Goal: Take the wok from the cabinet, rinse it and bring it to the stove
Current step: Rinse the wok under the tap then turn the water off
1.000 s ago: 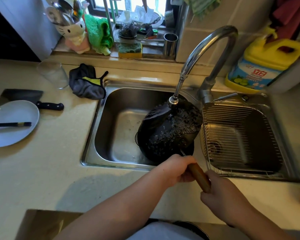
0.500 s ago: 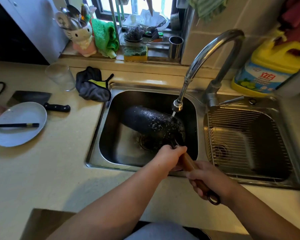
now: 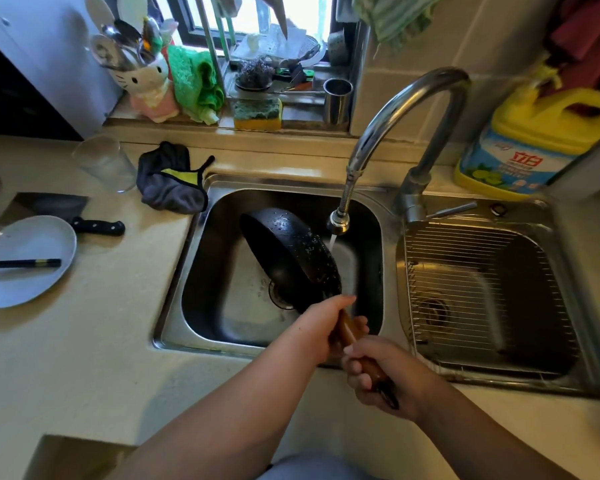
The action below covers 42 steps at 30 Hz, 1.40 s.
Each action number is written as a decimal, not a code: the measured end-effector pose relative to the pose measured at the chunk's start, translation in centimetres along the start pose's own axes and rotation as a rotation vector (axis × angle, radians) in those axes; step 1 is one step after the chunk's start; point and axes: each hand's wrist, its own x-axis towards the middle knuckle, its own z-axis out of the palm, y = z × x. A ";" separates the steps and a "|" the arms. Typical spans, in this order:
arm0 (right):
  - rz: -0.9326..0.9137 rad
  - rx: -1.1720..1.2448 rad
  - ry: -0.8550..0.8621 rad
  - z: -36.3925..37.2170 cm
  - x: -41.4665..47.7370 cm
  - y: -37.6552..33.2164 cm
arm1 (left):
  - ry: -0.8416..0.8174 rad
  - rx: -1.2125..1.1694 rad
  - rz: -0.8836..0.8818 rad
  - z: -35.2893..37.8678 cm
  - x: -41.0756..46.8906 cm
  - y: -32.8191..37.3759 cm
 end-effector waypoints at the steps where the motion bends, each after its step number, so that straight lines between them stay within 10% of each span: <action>1: 0.015 0.019 -0.005 0.1 0.0 0.0 | 0.031 -0.011 0.015 0.4 0.2 -0.1; 14: -0.139 -0.814 0.171 -2.5 -2.2 -6.9 | 0.084 -0.105 0.071 -0.2 0.2 0.3; 21: -0.550 -0.435 0.793 -9.7 -1.0 -17.0 | 0.083 -0.139 0.050 -1.2 0.0 0.2; 42: -0.613 -0.370 0.828 -11.3 1.4 -23.3 | 0.068 -0.132 0.051 -1.2 -1.0 0.4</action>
